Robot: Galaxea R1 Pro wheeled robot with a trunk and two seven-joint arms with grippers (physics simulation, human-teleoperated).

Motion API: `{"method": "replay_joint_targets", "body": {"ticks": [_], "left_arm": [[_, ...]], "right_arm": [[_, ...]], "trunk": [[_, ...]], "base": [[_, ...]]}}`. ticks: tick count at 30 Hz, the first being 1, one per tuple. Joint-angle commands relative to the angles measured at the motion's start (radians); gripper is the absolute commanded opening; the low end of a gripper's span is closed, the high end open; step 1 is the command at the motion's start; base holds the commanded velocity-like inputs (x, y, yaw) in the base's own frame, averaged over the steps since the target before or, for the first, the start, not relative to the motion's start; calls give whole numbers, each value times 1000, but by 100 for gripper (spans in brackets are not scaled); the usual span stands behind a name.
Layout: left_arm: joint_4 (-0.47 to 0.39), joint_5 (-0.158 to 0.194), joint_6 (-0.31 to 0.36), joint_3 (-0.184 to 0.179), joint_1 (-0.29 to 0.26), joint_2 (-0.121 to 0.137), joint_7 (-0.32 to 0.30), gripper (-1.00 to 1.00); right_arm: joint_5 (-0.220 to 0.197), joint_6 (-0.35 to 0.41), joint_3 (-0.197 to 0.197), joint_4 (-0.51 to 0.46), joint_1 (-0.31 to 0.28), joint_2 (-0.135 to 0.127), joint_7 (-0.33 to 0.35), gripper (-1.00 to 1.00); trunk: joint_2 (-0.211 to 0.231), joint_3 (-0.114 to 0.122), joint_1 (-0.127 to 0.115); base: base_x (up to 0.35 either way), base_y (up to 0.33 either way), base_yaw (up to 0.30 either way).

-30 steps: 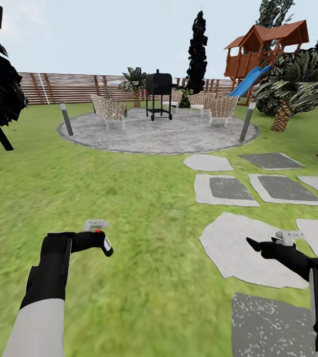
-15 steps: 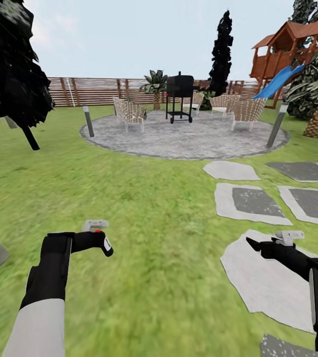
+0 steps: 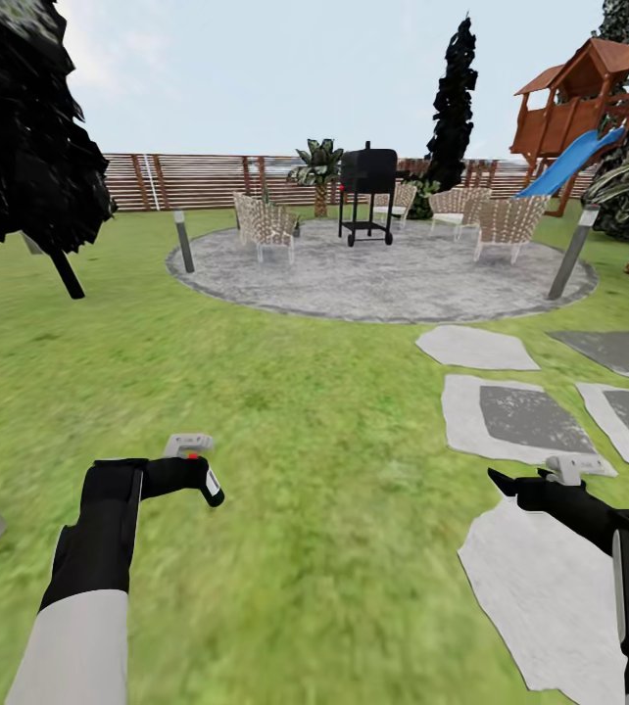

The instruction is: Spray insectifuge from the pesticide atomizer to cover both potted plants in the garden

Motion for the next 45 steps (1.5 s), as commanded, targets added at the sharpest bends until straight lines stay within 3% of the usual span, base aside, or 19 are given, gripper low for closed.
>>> {"method": "replay_joint_targets", "body": {"ticks": [1,15,45], "left_arm": [[-1,-9,2,3,-1,-1,-10,-100],[-1,-9,-10,3,-1,-8,-10,-100],[-1,-9,-13,3,-1,-9,-10,-100]], "right_arm": [[10,2,-1,-1,-1,0,10,100],[11,2,-1,-1,-1,0,11,100],[11,2,-1,-1,-1,0,10,100]], "trunk": [[0,-1,0],[0,10,0],[0,11,0]], "base": [[332,0,1],[332,-64,0],[332,-110,0]]}}
